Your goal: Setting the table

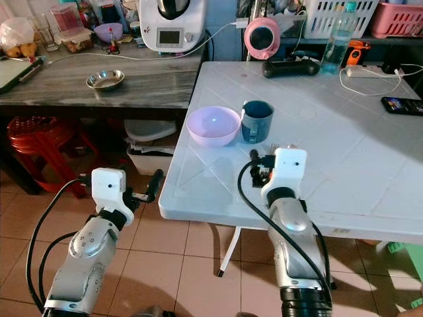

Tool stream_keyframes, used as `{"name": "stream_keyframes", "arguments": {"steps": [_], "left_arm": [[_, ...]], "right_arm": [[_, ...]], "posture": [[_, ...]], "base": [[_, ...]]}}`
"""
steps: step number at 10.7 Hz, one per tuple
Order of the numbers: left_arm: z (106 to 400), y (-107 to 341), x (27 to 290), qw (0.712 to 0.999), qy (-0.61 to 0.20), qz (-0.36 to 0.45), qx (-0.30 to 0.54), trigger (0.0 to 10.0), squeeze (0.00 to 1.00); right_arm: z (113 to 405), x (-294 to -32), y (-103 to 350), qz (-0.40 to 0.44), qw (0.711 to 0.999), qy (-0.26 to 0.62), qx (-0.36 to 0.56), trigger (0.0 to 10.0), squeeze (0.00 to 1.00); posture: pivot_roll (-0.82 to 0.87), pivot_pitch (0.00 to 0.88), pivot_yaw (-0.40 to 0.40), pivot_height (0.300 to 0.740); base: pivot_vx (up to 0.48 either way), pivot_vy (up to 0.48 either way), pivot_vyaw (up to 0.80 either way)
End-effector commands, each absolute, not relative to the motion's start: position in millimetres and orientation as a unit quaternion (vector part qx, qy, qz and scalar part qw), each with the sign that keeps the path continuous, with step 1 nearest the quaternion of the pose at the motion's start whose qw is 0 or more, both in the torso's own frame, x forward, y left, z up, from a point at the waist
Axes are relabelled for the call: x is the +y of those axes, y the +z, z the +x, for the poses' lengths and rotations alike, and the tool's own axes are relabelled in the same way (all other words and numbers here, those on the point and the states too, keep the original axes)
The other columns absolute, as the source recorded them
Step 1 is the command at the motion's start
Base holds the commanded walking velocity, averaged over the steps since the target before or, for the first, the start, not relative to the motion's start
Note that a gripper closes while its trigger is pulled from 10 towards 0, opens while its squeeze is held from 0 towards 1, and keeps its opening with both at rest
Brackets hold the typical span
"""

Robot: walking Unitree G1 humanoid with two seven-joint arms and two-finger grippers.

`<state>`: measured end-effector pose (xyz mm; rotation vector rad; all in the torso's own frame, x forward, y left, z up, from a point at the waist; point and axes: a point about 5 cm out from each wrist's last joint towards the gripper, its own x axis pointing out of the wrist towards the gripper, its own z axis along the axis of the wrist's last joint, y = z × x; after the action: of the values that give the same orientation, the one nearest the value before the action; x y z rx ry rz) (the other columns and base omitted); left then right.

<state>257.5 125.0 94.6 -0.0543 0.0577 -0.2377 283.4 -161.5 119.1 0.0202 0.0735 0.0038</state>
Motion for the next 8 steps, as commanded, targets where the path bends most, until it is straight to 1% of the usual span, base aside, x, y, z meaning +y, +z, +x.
{"name": "stream_keyframes", "arguments": {"steps": [1,2,3,4,5,6,8], "left_arm": [[258,100,128,0.993,-0.115,-0.018,0.021,10.0,0.00],[258,101,128,0.993,-0.116,-0.017,0.020,10.0,0.00],[258,101,127,0.993,-0.116,-0.016,0.021,10.0,0.00],[258,101,127,0.993,-0.115,-0.016,0.020,10.0,0.00],[258,102,128,0.993,-0.113,-0.017,0.020,10.0,0.00],[256,101,128,0.993,-0.113,-0.015,0.023,10.0,0.00],[252,100,129,0.993,-0.113,-0.013,0.028,10.0,0.00]], "right_arm": [[289,-150,122,-0.011,0.999,0.039,0.034,10.0,0.00],[295,-143,131,-0.022,0.997,0.066,0.012,10.0,0.00],[306,-141,142,-0.025,0.997,0.068,-0.002,10.0,0.00],[310,-140,144,-0.025,0.997,0.071,-0.002,10.0,0.00],[319,-138,149,-0.054,0.994,0.093,-0.005,10.0,0.00],[326,-136,150,-0.079,0.990,0.115,0.002,10.0,0.00],[335,-129,156,-0.168,0.969,0.182,-0.001,10.0,0.00]], "posture": [[-0.04,0.020,0.071,0.740],[-0.04,0.024,0.073,0.740],[-0.03,0.028,0.070,0.740],[-0.03,0.031,0.070,0.740],[-0.02,0.043,0.069,0.740],[-0.02,0.050,0.069,0.740],[-0.02,0.059,0.069,0.740]], "base": [[0.000,0.000,0.00],[0.000,0.000,0.00],[0.000,0.000,0.80],[0.000,0.000,0.80],[0.000,0.000,0.42],[0.000,0.000,0.00],[0.000,0.000,0.00]]}}
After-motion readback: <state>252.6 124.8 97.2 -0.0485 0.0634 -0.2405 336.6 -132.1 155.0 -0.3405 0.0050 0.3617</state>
